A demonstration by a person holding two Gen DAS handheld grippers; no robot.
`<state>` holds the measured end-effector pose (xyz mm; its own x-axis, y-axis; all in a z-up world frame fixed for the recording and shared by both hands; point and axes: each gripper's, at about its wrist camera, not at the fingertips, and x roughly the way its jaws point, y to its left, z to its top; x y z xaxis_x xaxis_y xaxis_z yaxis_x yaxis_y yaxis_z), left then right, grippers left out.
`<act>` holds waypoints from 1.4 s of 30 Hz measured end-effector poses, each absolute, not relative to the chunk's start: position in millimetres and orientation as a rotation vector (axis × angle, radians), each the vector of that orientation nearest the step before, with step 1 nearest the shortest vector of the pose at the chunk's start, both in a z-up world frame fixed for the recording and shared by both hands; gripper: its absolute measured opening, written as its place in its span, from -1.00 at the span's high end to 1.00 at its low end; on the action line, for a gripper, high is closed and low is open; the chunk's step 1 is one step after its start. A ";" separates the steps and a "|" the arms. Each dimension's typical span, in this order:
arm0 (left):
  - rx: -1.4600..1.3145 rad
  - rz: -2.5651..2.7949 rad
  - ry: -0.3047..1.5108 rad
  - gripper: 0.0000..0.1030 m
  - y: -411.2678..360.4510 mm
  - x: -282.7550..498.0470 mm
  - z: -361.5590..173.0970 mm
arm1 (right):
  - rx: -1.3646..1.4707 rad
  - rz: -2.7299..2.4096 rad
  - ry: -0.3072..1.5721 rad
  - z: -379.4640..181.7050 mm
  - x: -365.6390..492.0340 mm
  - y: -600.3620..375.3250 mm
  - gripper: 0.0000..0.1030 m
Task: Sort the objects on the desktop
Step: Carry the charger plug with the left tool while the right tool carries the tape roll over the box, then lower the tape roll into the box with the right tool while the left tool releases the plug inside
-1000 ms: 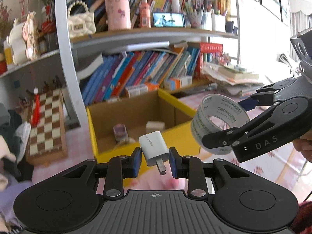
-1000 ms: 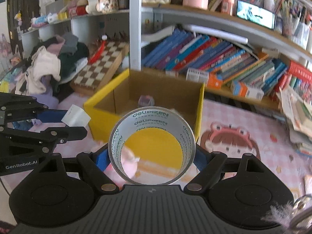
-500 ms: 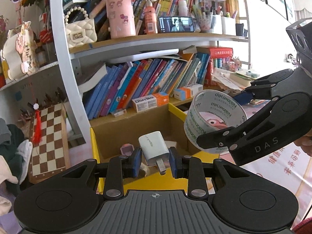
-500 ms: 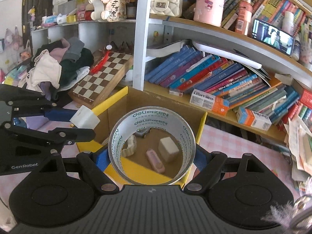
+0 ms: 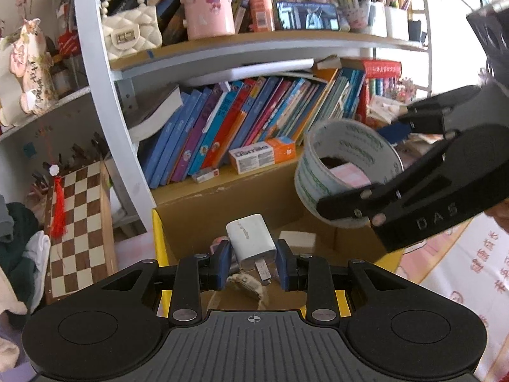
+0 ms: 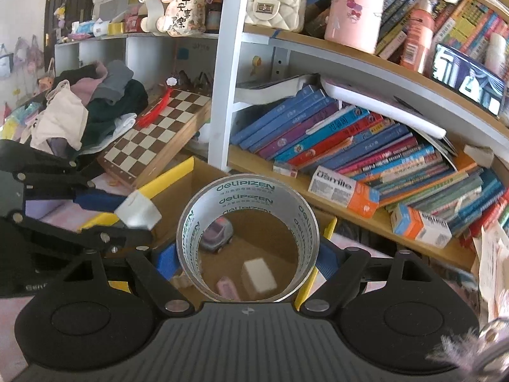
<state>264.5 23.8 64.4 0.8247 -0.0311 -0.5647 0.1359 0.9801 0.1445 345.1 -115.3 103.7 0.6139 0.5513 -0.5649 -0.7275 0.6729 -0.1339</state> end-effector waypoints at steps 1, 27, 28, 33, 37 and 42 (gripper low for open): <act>0.181 -0.087 0.607 0.45 24.5 269.1 61.7 | -0.378 0.761 0.515 102.6 349.2 -112.5 -0.59; 0.139 -0.078 0.879 0.45 40.3 344.5 10.0 | -0.642 0.887 0.670 28.5 447.8 -18.9 -0.59; 0.136 -0.079 0.889 0.45 40.7 345.5 8.4 | -0.651 0.891 0.677 25.9 450.3 -15.2 -0.59; 0.128 -0.083 0.920 0.45 41.4 348.5 4.4 | -0.694 0.928 0.719 13.3 456.4 0.9 -0.59; 0.121 -0.078 0.938 0.45 42.7 350.1 0.8 | -0.713 0.952 0.741 7.4 457.3 9.5 -0.59; 0.119 -0.076 0.956 0.45 42.6 350.7 -3.5 | -0.724 0.971 0.756 5.7 457.9 14.3 -0.59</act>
